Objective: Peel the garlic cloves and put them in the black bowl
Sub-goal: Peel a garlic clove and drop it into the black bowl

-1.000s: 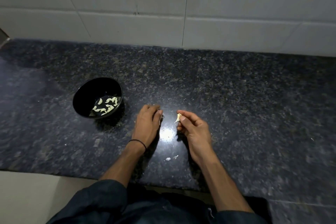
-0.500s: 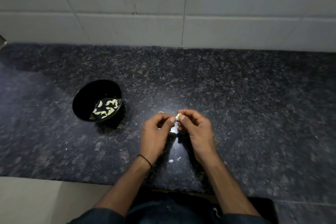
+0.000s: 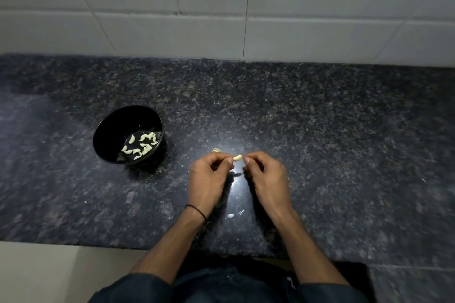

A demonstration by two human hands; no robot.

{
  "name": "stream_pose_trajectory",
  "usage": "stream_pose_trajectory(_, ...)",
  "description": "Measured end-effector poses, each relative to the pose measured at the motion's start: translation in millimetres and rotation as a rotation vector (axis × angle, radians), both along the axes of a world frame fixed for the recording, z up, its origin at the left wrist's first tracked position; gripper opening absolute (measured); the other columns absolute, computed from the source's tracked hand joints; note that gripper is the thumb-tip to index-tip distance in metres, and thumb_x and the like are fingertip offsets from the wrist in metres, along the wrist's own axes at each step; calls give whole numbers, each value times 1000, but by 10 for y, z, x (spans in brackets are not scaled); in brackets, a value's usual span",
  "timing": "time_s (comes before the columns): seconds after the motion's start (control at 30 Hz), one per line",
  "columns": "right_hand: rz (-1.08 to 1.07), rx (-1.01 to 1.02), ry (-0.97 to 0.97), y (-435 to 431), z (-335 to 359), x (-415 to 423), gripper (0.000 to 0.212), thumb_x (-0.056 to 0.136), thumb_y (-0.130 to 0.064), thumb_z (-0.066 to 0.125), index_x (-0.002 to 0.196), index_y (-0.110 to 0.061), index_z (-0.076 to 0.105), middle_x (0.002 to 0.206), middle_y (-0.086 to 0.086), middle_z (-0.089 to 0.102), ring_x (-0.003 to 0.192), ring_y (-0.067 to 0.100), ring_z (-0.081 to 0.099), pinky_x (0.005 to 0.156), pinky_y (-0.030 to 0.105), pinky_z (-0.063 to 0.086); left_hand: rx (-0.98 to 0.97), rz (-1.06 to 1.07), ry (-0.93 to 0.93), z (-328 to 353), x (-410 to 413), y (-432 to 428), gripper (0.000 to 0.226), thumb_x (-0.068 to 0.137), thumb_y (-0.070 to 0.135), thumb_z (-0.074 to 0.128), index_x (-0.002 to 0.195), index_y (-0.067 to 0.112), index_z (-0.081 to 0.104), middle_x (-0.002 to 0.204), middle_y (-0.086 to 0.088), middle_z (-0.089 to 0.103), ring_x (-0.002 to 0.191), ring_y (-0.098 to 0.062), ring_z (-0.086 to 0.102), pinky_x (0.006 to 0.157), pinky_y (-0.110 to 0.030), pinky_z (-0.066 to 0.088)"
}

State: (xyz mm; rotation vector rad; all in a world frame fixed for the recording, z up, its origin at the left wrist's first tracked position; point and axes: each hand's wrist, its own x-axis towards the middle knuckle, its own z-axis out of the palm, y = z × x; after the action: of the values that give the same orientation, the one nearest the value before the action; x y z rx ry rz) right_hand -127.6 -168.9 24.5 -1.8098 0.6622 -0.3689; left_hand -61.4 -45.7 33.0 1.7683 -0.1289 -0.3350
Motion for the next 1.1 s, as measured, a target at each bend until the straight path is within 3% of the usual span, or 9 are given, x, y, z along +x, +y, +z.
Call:
stream_pose_trajectory(0.1, 20, -137, 3, 0, 22, 9, 11, 92, -7, 67, 93, -14, 76, 88, -7, 69, 84, -2, 63, 71, 4, 41, 62, 3, -24, -54, -15, 5, 12, 89, 10, 72, 83, 18, 78, 81, 8, 76, 82, -8, 70, 82, -27, 53)
stream_pose_trajectory(0.23, 38, -179, 3, 44, -9, -10, 26, 91, 4, 60, 104, -11, 77, 102, -7, 68, 94, -10, 60, 83, 1, 40, 96, 18, -47, -45, -51, 3, 8, 88, 10, 73, 86, 14, 79, 82, 7, 77, 75, -3, 68, 76, -17, 50)
stream_pose_trajectory(0.33, 9, -149, 5, 76, 20, -37, 19, 97, -9, 60, 107, -13, 76, 102, -9, 68, 95, -12, 59, 82, 1, 39, 118, 22, -52, -19, -65, 8, 7, 88, 11, 73, 87, 15, 79, 82, 9, 76, 75, -1, 69, 73, -12, 49)
stream_pose_trajectory(0.53, 27, -34, -2, 128, 79, -63, 16, 100, -23, 59, 99, -21, 75, 97, -11, 71, 94, -1, 64, 81, 11, 46, 134, 0, -57, -21, -89, 10, 8, 88, 15, 73, 83, 18, 79, 75, 9, 75, 72, -6, 72, 72, -20, 55)
stream_pose_trajectory(0.67, -3, 130, -29, 110, 103, -56, 12, 95, -16, 66, 89, -17, 76, 82, -3, 75, 79, 10, 71, 72, 24, 56, 101, -3, -28, 20, -105, 0, 11, 88, 14, 73, 79, 16, 77, 69, 6, 74, 64, -4, 70, 65, -15, 51)
stream_pose_trajectory(0.8, -93, 342, -76, 140, 113, -26, 11, 94, -7, 67, 86, -10, 74, 74, 9, 72, 66, 13, 65, 59, 23, 53, -65, 38, 193, -3, -123, -34, 20, 91, 15, 70, 72, 11, 73, 61, -5, 67, 55, -25, 63, 61, -46, 56)
stream_pose_trajectory(0.97, -193, 532, -118, 46, 119, -11, 10, 95, -8, 66, 89, -8, 73, 68, 4, 66, 57, 12, 52, 50, 19, 42, -120, 67, 232, 19, -124, -23, 18, 94, 11, 67, 76, 5, 70, 59, 0, 62, 53, -24, 62, 56, -39, 53)
stream_pose_trajectory(1.03, -183, 523, -117, 48, 107, -17, 11, 95, -9, 66, 87, -11, 73, 69, 5, 67, 59, 15, 53, 51, 22, 42, -47, 12, 147, -2, -110, -19, 17, 94, 11, 65, 78, 9, 71, 65, 0, 68, 60, -28, 69, 63, -42, 58)
stream_pose_trajectory(1.1, -165, 512, -108, 77, 91, -25, 12, 95, -12, 67, 87, -13, 75, 70, 6, 68, 61, 15, 54, 54, 26, 43, 76, -47, 49, -35, -108, -32, 16, 94, 8, 64, 84, 14, 74, 74, 3, 74, 70, -17, 72, 71, -31, 59)
